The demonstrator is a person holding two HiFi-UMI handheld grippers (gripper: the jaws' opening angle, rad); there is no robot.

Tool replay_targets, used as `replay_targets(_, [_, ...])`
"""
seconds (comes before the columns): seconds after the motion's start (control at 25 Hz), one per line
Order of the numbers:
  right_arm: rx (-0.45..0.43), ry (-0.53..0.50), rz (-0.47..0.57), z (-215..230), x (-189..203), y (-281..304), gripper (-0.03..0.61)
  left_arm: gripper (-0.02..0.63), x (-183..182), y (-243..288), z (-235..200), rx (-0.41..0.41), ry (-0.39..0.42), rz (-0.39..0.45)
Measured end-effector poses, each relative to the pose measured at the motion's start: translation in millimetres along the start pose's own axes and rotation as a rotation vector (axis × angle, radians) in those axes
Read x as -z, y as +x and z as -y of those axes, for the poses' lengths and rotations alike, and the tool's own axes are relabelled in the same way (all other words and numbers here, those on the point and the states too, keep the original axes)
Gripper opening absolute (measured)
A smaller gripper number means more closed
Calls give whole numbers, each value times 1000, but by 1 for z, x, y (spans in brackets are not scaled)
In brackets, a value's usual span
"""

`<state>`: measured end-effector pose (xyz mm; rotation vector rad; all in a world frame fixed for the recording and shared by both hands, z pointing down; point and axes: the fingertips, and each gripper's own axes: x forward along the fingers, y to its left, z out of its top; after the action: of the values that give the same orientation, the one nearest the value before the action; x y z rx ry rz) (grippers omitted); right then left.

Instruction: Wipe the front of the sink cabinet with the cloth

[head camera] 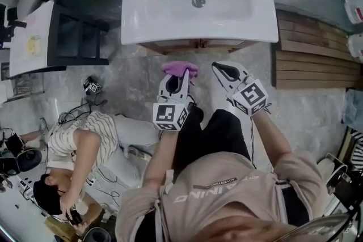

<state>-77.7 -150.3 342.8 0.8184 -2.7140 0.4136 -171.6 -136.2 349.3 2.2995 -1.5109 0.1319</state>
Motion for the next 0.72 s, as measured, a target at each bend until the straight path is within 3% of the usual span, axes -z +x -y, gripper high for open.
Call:
replay_targets(0.44, [20,-37,47,-47,-132,-59,14,64,-136,-49,54,43,40,51])
replay_targets(0.72, [175,-80,112,-43,-205,-106,14,64,-216,-69,87,89,102,121])
